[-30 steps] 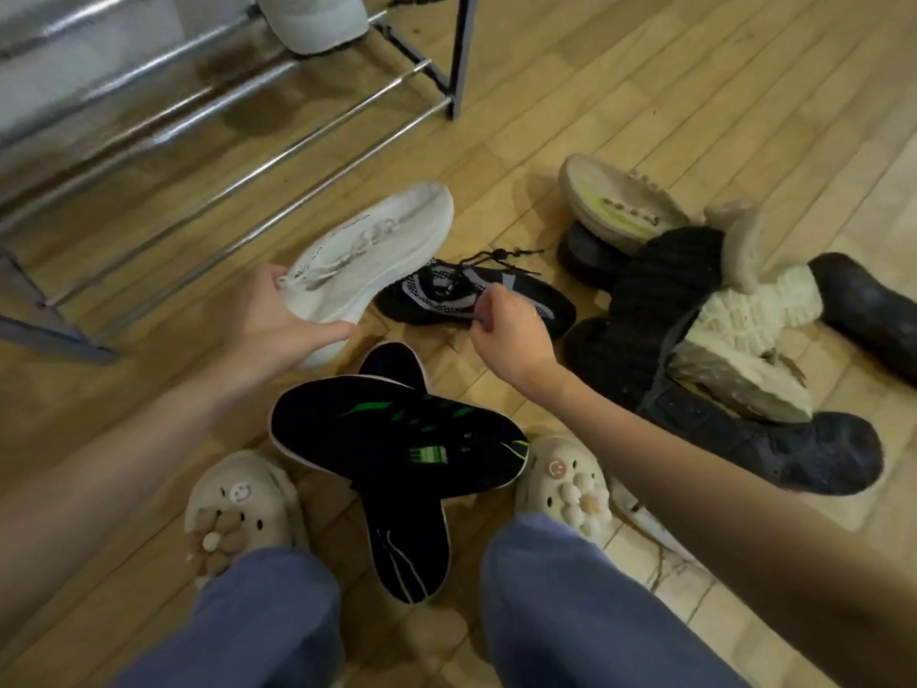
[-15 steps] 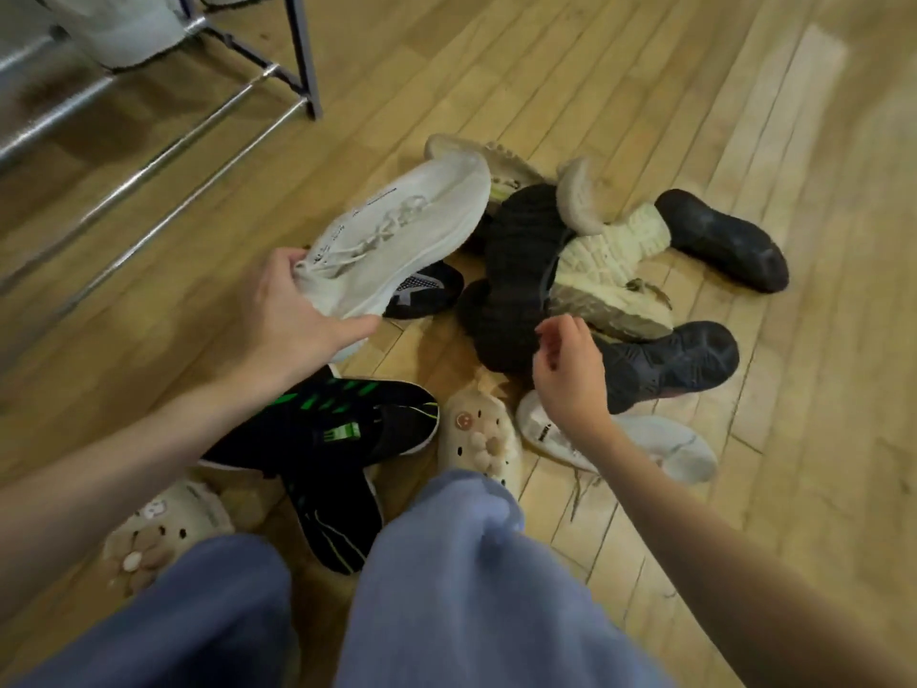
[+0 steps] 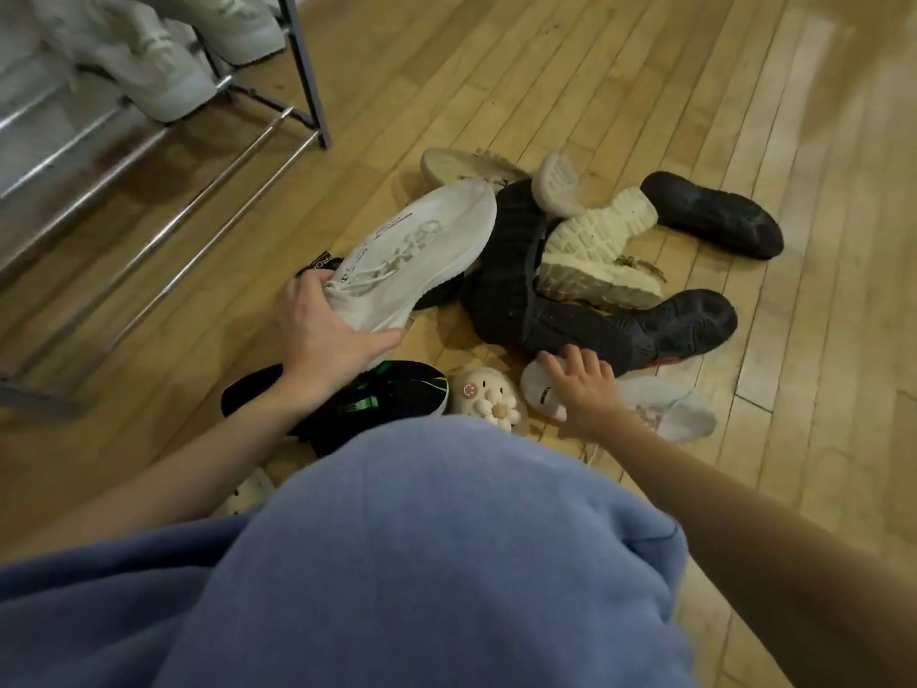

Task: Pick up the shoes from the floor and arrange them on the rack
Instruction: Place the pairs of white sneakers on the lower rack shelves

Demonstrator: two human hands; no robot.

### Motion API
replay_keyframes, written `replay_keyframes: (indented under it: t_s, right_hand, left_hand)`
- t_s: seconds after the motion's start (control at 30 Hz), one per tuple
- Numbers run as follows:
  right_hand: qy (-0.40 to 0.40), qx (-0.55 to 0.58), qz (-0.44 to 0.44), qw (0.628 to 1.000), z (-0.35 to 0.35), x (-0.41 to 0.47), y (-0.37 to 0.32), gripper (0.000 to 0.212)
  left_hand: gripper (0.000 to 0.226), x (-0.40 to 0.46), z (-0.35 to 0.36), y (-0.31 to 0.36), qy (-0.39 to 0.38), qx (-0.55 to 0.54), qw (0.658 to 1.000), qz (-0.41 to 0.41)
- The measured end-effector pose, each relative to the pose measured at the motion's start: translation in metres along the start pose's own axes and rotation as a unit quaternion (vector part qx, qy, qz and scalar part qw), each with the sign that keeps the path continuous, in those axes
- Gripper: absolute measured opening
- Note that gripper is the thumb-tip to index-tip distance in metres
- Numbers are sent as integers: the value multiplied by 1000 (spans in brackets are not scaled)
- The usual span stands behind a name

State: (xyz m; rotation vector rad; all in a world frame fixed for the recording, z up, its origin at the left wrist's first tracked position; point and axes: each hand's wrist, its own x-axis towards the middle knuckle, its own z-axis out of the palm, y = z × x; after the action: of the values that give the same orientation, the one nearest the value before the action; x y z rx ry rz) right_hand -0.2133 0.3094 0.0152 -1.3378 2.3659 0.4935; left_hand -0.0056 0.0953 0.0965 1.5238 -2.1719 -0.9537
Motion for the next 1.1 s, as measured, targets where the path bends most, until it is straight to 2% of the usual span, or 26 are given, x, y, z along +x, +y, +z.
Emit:
replay_keyframes:
  t_s: [0.17, 0.33, 0.43, 0.53, 0.63, 0.77, 0.83, 0.93, 1.1]
  right_hand:
    - [36, -41, -16, 998, 0, 6, -3, 88]
    - [108, 33, 53, 992, -51, 5, -16, 103]
    - [158, -22, -20, 987, -89, 12, -38, 96]
    - [222, -94, -139, 961, -125, 20, -70, 85]
    - [243, -199, -298, 901, -157, 33, -107, 78]
    - [232, -355, -539, 728, -200, 63, -150, 75]
    - [197, -402, -592, 670, -219, 76, -173, 73]
    - [178, -428, -643, 610, -234, 95, -209, 76]
    - [202, -413, -698, 549, -220, 147, -257, 76]
  left_hand:
    - [93, -1, -21, -1, 23, 4, 1000, -18]
    - [93, 2, -51, -7, 56, -7, 996, -65]
    - [92, -1, -70, -15, 70, -53, 989, -119]
    - [90, -7, -85, -26, 89, -99, 977, -167]
    - [85, -13, -95, -50, 99, -149, 956, -231]
    - [81, -18, -111, -88, 94, -114, 954, -262]
    - [84, -13, -122, -103, 97, -70, 955, -272]
    - [96, -3, -138, -117, 83, 17, 953, -292]
    - [87, 17, -140, -137, 122, 51, 942, -308]
